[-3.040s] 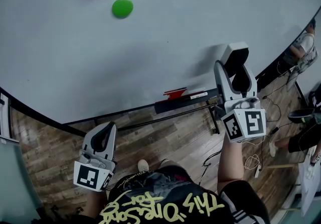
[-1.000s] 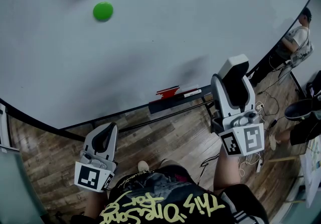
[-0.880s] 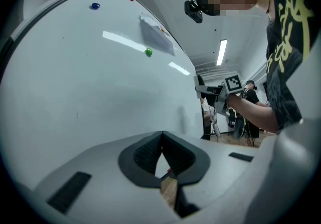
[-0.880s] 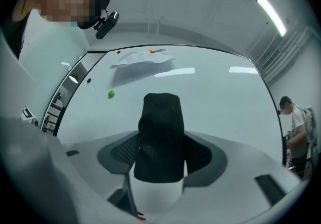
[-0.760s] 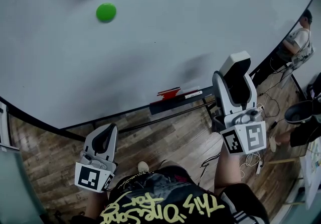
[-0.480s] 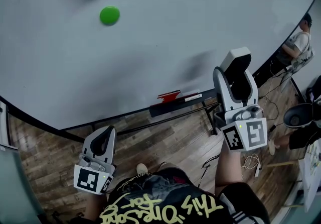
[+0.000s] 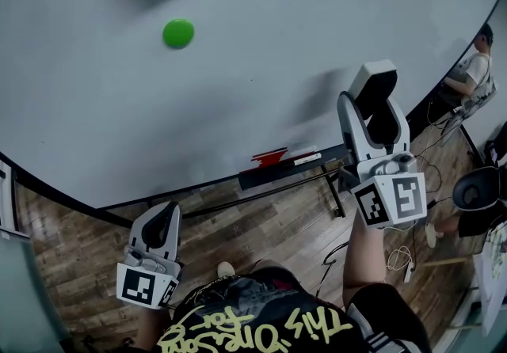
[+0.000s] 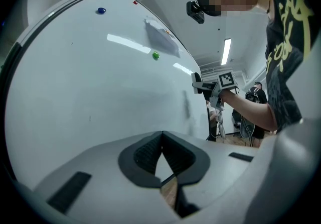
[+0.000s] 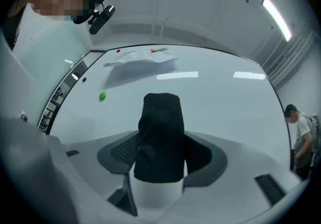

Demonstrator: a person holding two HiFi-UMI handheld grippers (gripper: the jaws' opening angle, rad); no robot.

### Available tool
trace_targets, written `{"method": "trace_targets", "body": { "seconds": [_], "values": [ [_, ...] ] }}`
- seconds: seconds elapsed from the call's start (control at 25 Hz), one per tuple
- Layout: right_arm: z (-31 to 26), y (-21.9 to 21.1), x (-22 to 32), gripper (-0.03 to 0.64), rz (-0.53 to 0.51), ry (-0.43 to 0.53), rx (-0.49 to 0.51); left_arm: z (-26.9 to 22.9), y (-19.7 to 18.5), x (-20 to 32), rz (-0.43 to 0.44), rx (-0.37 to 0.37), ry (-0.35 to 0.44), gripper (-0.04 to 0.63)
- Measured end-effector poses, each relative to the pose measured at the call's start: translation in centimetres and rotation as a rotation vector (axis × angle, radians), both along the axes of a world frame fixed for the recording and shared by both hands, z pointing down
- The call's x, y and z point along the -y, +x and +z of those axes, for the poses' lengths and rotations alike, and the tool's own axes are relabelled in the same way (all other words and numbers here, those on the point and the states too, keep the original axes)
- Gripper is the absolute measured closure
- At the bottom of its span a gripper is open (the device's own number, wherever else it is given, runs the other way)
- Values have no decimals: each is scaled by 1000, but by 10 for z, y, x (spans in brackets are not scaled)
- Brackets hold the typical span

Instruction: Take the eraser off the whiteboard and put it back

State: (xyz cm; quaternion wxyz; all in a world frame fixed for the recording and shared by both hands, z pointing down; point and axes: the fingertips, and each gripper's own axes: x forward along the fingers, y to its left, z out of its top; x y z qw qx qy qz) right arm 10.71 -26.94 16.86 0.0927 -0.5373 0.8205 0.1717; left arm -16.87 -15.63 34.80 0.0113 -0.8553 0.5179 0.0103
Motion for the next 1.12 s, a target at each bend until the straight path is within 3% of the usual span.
{"method": "trace_targets", "body": {
  "seconds": [1.12],
  "values": [
    [-1, -13, 39, 357, 3, -29, -23, 4, -15, 9, -42, -19, -14, 588]
  ]
}}
